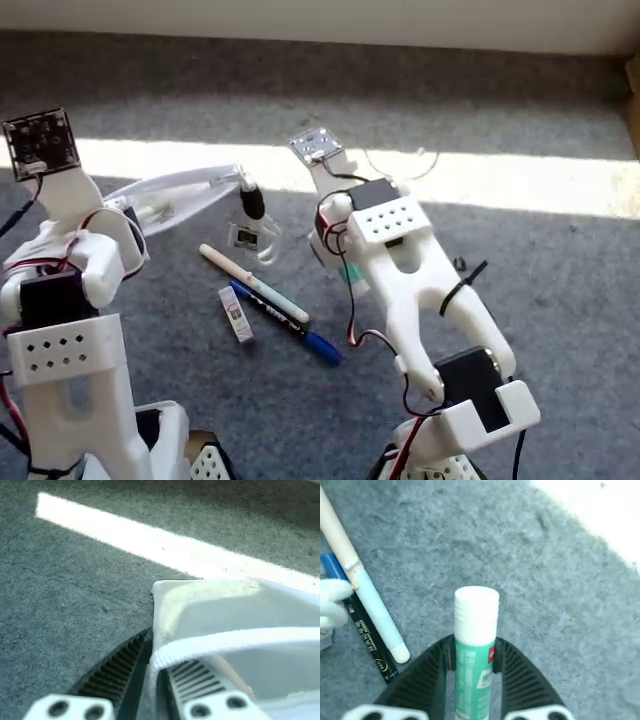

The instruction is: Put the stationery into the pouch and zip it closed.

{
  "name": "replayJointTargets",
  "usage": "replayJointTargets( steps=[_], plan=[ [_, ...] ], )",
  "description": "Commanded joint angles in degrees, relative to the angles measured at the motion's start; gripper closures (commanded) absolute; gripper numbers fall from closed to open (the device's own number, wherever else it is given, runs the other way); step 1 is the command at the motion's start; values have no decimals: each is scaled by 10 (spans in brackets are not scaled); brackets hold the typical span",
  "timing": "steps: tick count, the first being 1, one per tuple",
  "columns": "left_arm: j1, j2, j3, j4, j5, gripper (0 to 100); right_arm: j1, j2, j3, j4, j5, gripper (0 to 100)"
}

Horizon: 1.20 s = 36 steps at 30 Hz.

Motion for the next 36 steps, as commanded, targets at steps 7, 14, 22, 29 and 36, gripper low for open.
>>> replayJointTargets(
  steps=[7,14,22,29,36],
  plan=[
    [51,-99,21,16,4,993,12,-40,-34,-24,-24,995],
    [85,-103,18,16,-11,992,13,-40,-37,-23,-47,995],
    [92,-103,18,12,-11,992,24,-77,-35,-23,-47,995],
    [92,-102,18,12,-11,992,44,-205,33,-31,-47,995],
    [92,-102,18,12,-11,992,43,-320,106,-82,-47,995]
  ],
)
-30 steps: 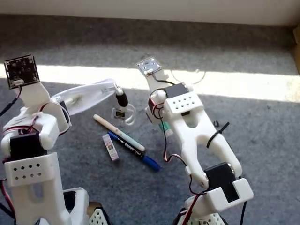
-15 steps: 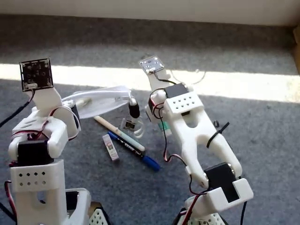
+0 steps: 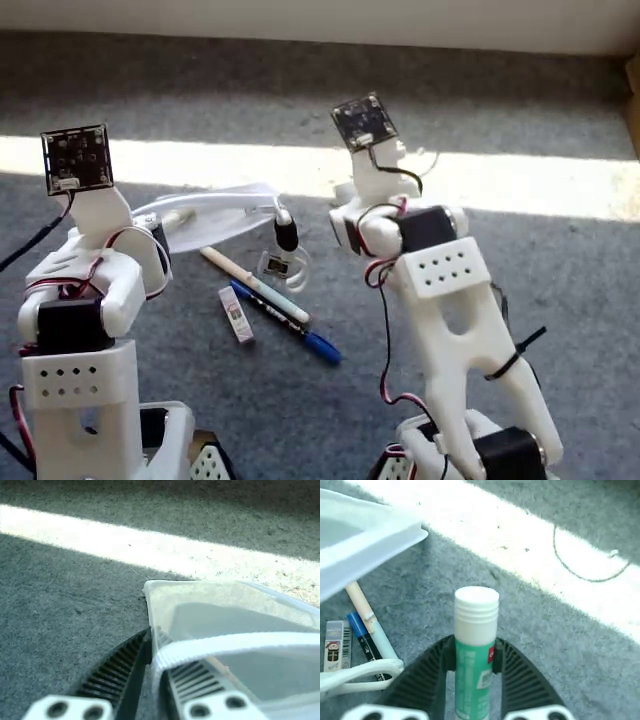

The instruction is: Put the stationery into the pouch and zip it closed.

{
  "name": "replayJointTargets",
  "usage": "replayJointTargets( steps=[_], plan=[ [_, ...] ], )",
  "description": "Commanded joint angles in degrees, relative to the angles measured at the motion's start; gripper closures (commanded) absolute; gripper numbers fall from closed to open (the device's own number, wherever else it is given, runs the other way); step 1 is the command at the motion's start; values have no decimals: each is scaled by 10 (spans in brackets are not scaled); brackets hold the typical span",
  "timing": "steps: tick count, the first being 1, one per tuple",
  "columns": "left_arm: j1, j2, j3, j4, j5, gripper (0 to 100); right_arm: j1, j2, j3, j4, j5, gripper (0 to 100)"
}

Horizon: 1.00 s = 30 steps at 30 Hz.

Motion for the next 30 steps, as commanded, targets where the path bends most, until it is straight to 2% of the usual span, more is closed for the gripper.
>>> replayJointTargets(
  steps=[1,17,23,30],
  plan=[
    [10,-15,-13,-4,-5,992,7,-82,15,-28,-6,995],
    [10,-15,-10,-4,-5,992,-67,-317,72,-28,-7,995],
    [10,-15,-10,-3,-5,992,-106,-360,75,-42,-71,995],
    [8,-15,-10,-1,-5,992,-153,-369,80,-87,-75,995]
  ],
)
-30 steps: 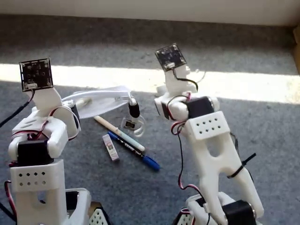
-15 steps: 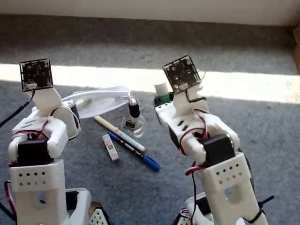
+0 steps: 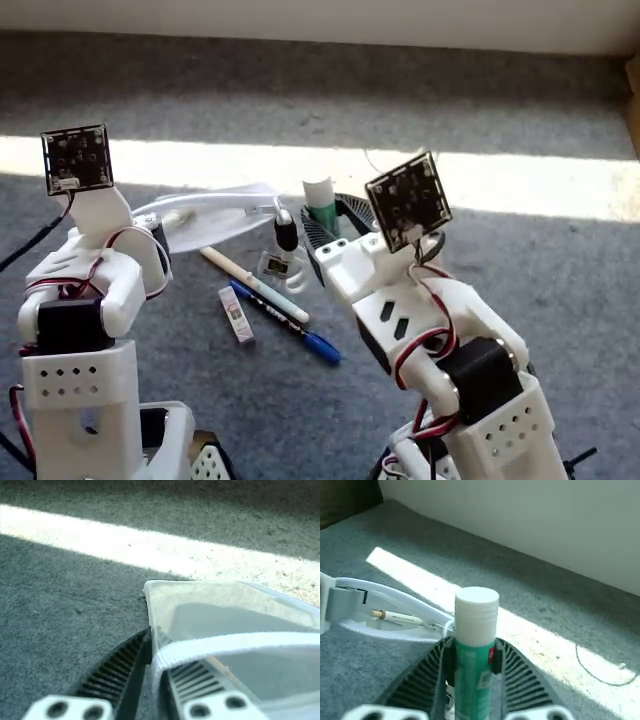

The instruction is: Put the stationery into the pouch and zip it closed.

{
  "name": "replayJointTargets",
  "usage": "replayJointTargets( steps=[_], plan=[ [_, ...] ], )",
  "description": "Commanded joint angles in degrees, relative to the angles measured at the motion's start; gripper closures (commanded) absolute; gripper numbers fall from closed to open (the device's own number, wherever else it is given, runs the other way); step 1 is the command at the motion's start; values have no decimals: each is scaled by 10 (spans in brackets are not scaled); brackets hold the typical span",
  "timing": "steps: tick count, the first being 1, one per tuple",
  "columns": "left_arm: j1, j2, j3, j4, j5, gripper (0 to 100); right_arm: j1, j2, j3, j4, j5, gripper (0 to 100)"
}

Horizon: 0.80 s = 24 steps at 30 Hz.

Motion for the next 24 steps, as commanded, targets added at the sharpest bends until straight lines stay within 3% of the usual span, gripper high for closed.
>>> replayJointTargets(
  steps=[1,10,24],
  plan=[
    [8,-15,-9,-1,-5,992,-26,-16,8,-41,-4,994],
    [7,-15,-9,-1,-5,992,-36,-16,95,-211,-3,992],
    [7,-15,-8,-1,-6,992,-144,-13,105,-327,-3,992]
  ],
)
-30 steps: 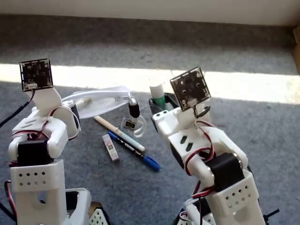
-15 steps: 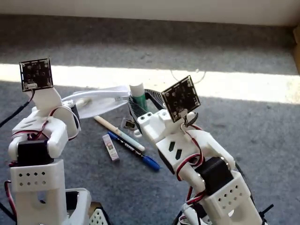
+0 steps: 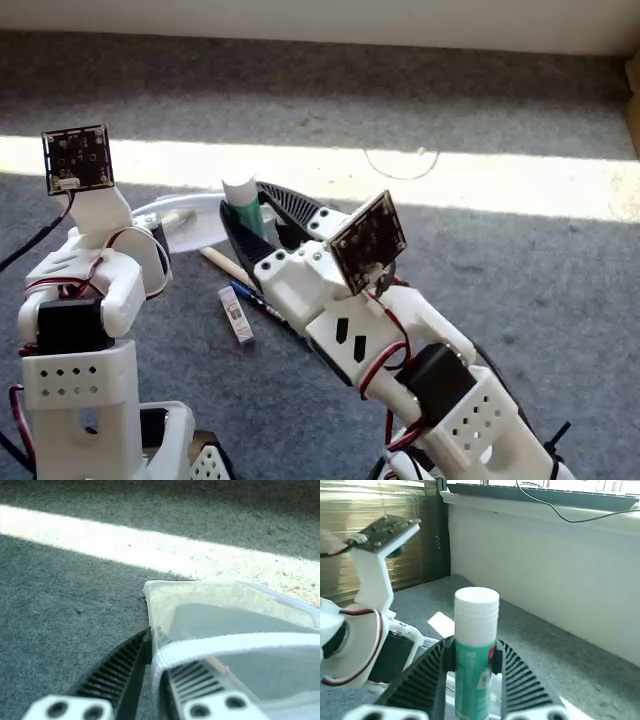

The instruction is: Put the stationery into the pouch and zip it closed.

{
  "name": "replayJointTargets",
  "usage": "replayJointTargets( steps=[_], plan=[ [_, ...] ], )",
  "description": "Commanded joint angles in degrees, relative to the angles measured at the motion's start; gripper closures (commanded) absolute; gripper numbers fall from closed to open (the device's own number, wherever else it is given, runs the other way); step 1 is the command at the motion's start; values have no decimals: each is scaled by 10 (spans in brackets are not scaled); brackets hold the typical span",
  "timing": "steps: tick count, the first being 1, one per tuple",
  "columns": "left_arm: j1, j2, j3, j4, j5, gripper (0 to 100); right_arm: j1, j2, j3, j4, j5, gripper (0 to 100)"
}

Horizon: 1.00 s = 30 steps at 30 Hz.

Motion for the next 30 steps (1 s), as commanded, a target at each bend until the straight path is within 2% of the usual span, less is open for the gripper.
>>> replayJointTargets(
  steps=[1,4,8,14,19,30],
  plan=[
    [7,-15,-8,-1,-4,992,-22,-9,-7,-40,-1,992],
    [7,-15,-8,-1,-4,992,-32,-8,16,-80,-1,992],
    [7,-15,-7,0,-8,992,-31,-8,82,-188,8,992],
    [7,-15,-7,0,-15,992,-39,-8,160,-309,98,992],
    [7,-15,-7,0,-15,992,-40,8,167,-342,104,992],
    [7,-16,-2,-1,-15,992,-37,165,168,-451,104,992]
  ],
)
